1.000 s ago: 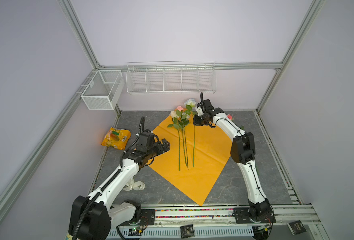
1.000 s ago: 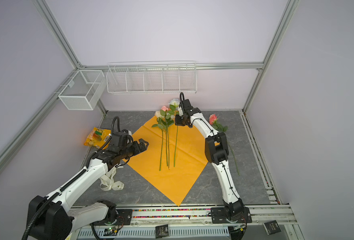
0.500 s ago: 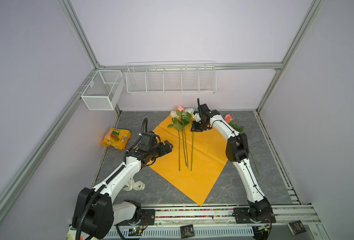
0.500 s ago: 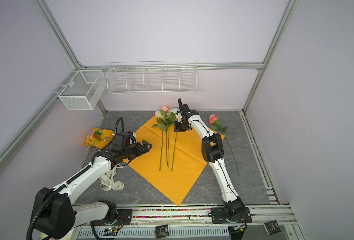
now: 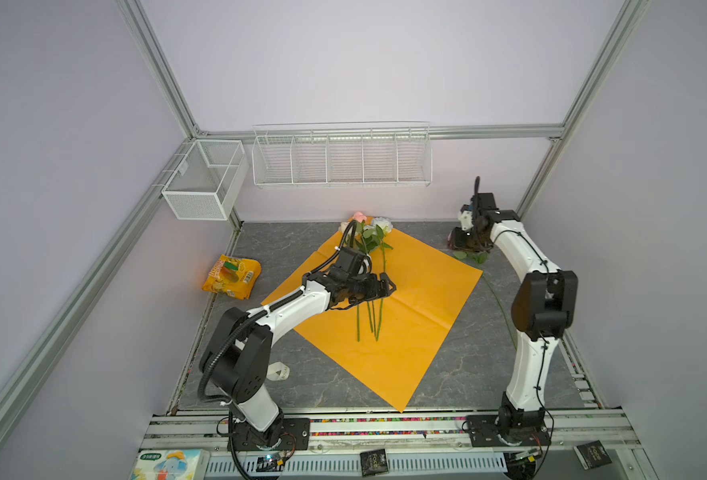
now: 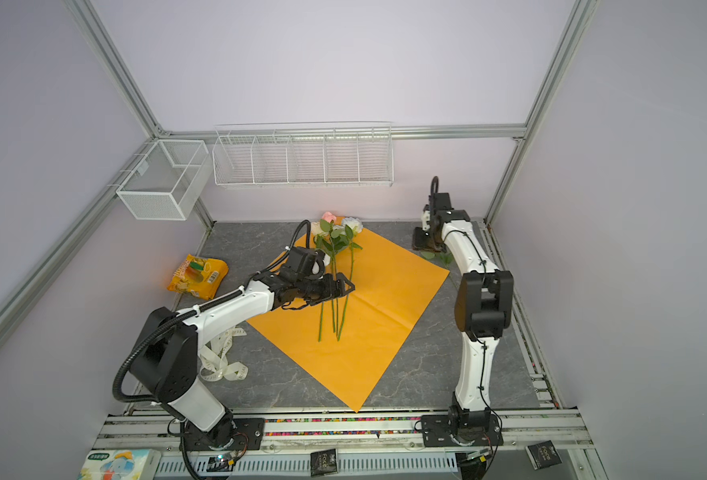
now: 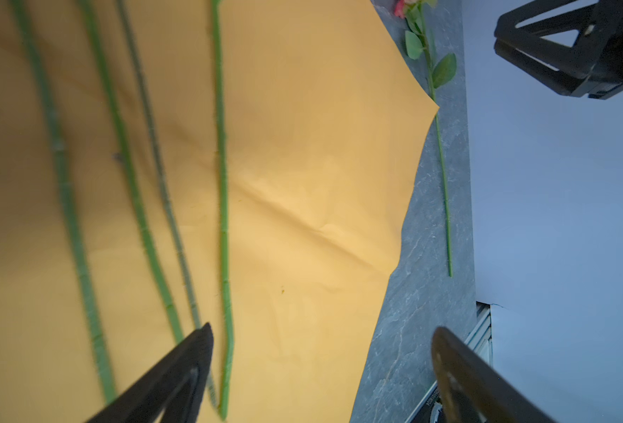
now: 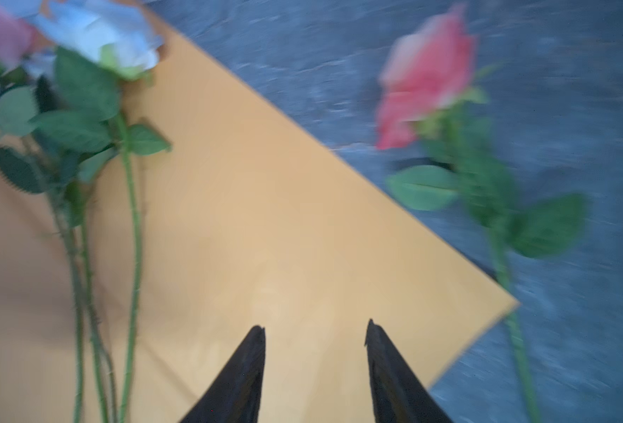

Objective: Tie the bouquet of fake flowers
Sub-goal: 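Grasp the last pink rose stem on the table with the right gripper, then place the last pink rose onto the bunch on the paper with the right gripper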

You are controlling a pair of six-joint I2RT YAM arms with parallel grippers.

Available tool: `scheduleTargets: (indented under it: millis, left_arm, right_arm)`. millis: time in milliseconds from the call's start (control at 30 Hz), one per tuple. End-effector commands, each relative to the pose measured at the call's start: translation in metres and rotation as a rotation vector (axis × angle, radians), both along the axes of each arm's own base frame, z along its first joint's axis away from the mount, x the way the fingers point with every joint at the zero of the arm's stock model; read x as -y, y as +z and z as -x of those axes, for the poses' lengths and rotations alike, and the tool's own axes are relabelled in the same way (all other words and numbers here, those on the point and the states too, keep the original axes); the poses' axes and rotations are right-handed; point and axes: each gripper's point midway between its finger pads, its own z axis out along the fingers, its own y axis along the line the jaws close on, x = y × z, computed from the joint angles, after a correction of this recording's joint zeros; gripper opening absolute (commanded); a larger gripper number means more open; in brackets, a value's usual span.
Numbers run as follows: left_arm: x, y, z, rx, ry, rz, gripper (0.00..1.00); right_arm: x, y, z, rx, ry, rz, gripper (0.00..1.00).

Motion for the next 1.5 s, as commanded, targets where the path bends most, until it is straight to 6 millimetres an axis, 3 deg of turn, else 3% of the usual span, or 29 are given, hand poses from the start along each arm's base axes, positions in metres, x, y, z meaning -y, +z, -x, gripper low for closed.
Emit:
scheduleTargets:
  millis: [0, 100, 300, 500, 733, 833, 967, 1067, 1133, 1233, 1300, 1467]
  left_arm:
    - [0.043, 0.000, 0.011, -0.007, -0.104, 0.022, 0.93]
    - [0.077, -0.005, 0.019, -0.016, -0.162, 0.013, 0.93]
    - [0.118, -0.014, 0.033, -0.037, -0.228, 0.011, 0.93]
    - [0.124, -0.020, 0.036, -0.050, -0.231, 0.010, 0.92]
    - [0.122, -0.024, 0.036, -0.057, -0.226, -0.003, 0.92]
    - [0.120, -0.024, 0.037, -0.053, -0.230, -0.019, 0.92]
    - [0.108, -0.017, 0.032, -0.015, -0.210, -0.062, 0.91]
    - [0.092, -0.005, 0.024, 0.032, -0.177, -0.092, 0.91]
    - [0.075, 0.004, 0.016, 0.071, -0.131, -0.109, 0.91]
    - [0.038, 0.019, 0.000, 0.134, -0.015, -0.114, 0.91]
    - [0.009, 0.031, -0.009, 0.163, 0.067, -0.089, 0.92]
    - [-0.072, 0.038, -0.022, 0.185, 0.258, -0.094, 0.92]
  right_arm:
    - [0.038, -0.040, 0.007, -0.059, -0.038, 0.089, 0.48]
    - [0.064, -0.063, 0.013, -0.132, -0.044, 0.157, 0.48]
    - [0.078, -0.095, 0.009, -0.195, -0.012, 0.204, 0.48]
    - [0.080, -0.111, -0.011, -0.206, -0.015, 0.196, 0.47]
    - [0.081, -0.132, -0.020, -0.250, -0.002, 0.198, 0.34]
    - [0.093, -0.136, -0.020, -0.273, -0.022, 0.233, 0.25]
    - [0.119, -0.109, -0.027, -0.224, -0.071, 0.278, 0.12]
    - [0.140, -0.061, -0.030, -0.143, -0.127, 0.313, 0.07]
    - [0.142, -0.021, -0.026, -0.075, -0.167, 0.268, 0.07]
    - [0.114, 0.028, -0.016, 0.023, -0.143, 0.183, 0.07]
    - [0.078, 0.048, -0.007, 0.064, -0.110, 0.090, 0.07]
    - [-0.061, 0.055, 0.000, 0.115, 0.052, -0.195, 0.07]
